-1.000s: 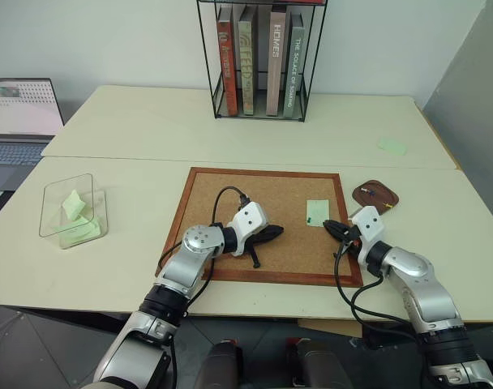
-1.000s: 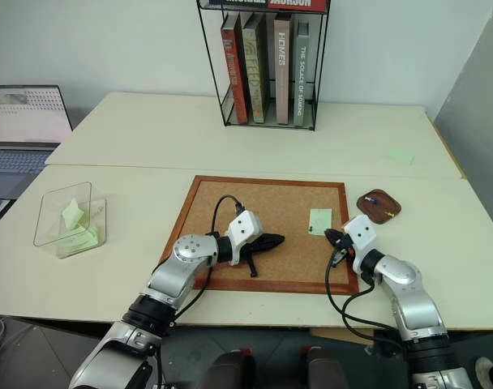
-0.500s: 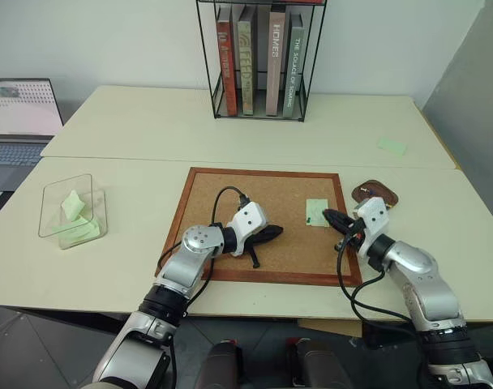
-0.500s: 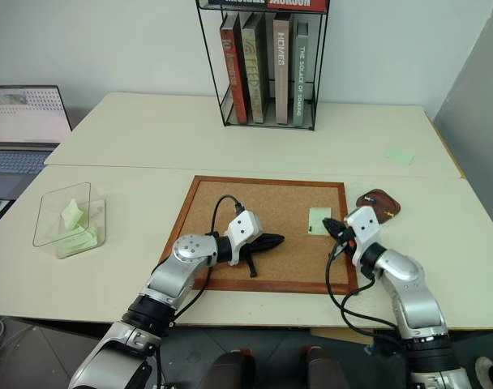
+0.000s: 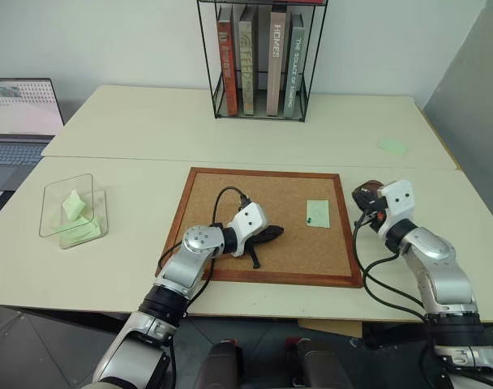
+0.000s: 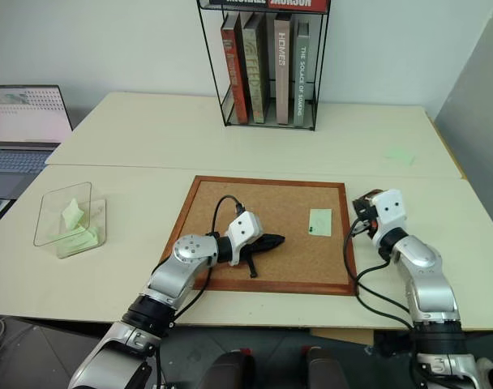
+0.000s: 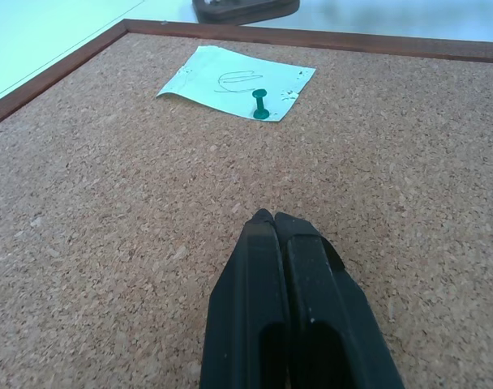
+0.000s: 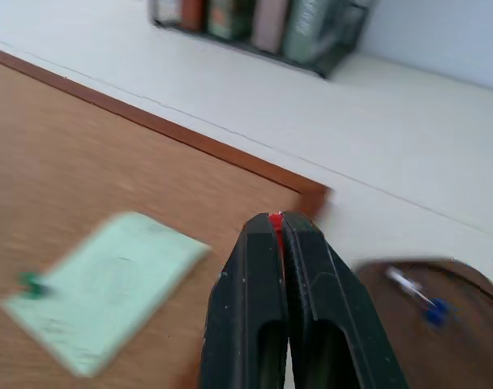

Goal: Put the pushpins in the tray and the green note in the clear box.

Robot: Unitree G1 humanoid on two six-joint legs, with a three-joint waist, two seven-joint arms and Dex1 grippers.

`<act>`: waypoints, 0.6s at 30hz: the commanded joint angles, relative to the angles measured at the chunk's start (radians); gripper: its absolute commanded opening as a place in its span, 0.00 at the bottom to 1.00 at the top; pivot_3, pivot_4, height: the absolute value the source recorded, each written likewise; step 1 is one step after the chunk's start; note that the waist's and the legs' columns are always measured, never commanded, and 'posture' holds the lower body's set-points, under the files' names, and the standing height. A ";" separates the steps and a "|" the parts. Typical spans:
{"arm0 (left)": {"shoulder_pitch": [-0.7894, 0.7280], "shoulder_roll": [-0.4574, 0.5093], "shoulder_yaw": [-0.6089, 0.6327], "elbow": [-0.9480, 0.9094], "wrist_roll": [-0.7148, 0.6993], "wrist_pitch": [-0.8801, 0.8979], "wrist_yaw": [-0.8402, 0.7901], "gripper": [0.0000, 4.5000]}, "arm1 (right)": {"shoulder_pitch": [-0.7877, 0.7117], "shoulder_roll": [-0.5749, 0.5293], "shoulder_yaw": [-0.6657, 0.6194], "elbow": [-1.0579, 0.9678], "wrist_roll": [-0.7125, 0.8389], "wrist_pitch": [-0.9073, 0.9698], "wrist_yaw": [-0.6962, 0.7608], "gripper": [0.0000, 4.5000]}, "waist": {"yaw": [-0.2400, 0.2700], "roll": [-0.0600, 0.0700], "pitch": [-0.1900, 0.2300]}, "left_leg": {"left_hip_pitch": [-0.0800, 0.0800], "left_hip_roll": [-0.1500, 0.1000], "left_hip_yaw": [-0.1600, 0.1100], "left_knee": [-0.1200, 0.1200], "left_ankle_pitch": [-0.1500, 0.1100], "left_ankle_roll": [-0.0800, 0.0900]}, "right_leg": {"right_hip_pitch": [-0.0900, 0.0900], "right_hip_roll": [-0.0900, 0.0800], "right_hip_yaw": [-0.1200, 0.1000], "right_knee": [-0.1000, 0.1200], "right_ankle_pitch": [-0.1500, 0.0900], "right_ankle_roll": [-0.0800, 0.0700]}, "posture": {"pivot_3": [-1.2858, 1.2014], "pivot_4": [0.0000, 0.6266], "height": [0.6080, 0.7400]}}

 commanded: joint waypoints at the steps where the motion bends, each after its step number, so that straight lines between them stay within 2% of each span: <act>1: 0.030 0.008 -0.037 0.028 0.029 0.014 -0.019 0.00 | -0.061 -0.024 -0.029 0.086 -0.047 -0.046 -0.064 0.01 | 0.000 0.000 0.000 | 0.000 0.000 0.000 0.000 0.000 0.000 | 0.000 0.000 0.000 0.000 0.000 0.000 | 0.52 0.24 1.00; 7: 0.026 0.012 -0.038 0.028 0.031 0.011 -0.020 0.00 | -0.167 -0.016 -0.007 0.261 -0.095 -0.092 -0.107 0.01 | -0.001 0.000 0.000 | 0.001 0.000 0.001 0.001 0.000 0.000 | 0.000 0.000 0.001 0.000 0.000 0.000 | 0.52 0.24 1.00; 9: 0.026 0.012 -0.038 0.027 0.032 0.011 -0.020 0.00 | -0.190 -0.014 -0.002 0.302 -0.109 -0.098 -0.120 0.10 | -0.001 0.000 0.000 | 0.001 -0.001 0.001 0.001 0.000 0.000 | 0.000 0.000 0.001 0.001 0.000 0.000 | 0.52 0.24 1.00; 11: 0.028 0.013 -0.039 0.024 0.032 0.011 -0.018 0.00 | -0.208 -0.015 0.000 0.333 -0.119 -0.090 -0.135 0.15 | -0.001 0.000 0.000 | 0.000 0.000 0.001 0.000 0.000 0.000 | 0.000 0.000 0.001 0.000 0.000 0.000 | 0.52 0.24 1.00; 18: 0.034 0.019 -0.039 0.018 0.032 0.013 -0.015 0.00 | -0.227 -0.015 -0.002 0.359 -0.136 -0.079 -0.162 0.48 | -0.001 0.001 0.000 | 0.000 0.000 0.001 0.000 0.000 0.000 | 0.000 0.000 0.001 0.000 0.000 0.000 | 0.52 0.24 1.00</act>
